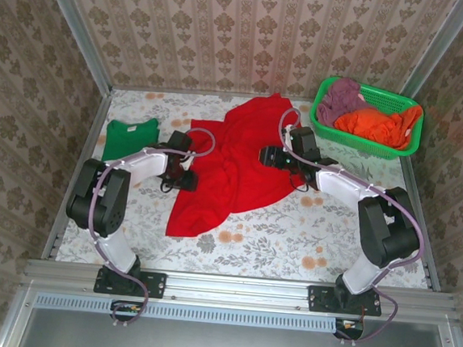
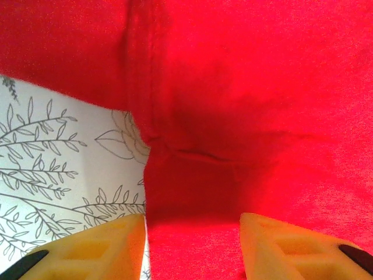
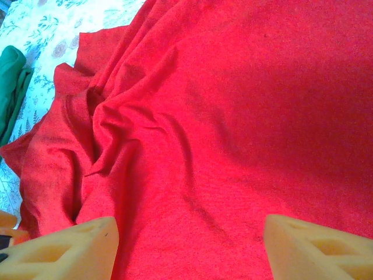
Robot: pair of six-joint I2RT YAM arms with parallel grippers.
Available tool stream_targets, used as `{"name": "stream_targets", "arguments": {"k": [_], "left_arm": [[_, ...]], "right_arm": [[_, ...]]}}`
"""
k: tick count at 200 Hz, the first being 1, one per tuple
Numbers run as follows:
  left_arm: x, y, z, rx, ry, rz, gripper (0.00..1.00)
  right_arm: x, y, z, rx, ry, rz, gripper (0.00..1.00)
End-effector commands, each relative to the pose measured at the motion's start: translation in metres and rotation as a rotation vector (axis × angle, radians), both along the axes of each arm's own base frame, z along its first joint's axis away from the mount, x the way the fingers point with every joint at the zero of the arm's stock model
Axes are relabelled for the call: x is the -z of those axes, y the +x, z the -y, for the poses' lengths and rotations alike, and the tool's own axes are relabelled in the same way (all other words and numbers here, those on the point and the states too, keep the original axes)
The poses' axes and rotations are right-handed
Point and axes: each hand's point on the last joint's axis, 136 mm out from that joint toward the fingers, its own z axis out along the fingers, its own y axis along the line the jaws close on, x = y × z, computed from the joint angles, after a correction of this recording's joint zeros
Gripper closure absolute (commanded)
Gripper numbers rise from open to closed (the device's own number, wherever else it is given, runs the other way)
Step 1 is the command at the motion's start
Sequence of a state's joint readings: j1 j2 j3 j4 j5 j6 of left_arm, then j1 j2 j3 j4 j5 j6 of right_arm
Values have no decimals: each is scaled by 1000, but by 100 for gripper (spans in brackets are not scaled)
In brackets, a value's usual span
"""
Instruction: Fold and stack the t-shirts
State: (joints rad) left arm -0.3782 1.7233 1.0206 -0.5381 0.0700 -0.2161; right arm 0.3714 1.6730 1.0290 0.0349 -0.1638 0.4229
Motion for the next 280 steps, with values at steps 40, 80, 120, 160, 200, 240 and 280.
{"name": "stream_targets", "arguments": {"k": [40,80,120,160,200,240,280], "left_arm": [[2,-24,-8,-25,64,-57,51],[23,-29,-13,-60,96,-108,63],[33,-35,-17,-94,101,-123,100],[15,-33,-22,-160,32,-48,100],[-5,-39,-32,-237,-33,16,100],[-8,-42,-30,-253,-68,9,100],[-11,-44,-32,-259,-68,24,100]], "right_arm": [[1,-3,18,57,-6,-9,32],[8,-5,23,75,-5,-25,33],[0,-9,53,176,-32,-21,34],[16,-22,143,428,-199,-81,39],[46,-27,188,499,-180,-214,45],[64,-13,183,484,-146,-308,51],[75,0,174,453,-124,-357,54]]}}
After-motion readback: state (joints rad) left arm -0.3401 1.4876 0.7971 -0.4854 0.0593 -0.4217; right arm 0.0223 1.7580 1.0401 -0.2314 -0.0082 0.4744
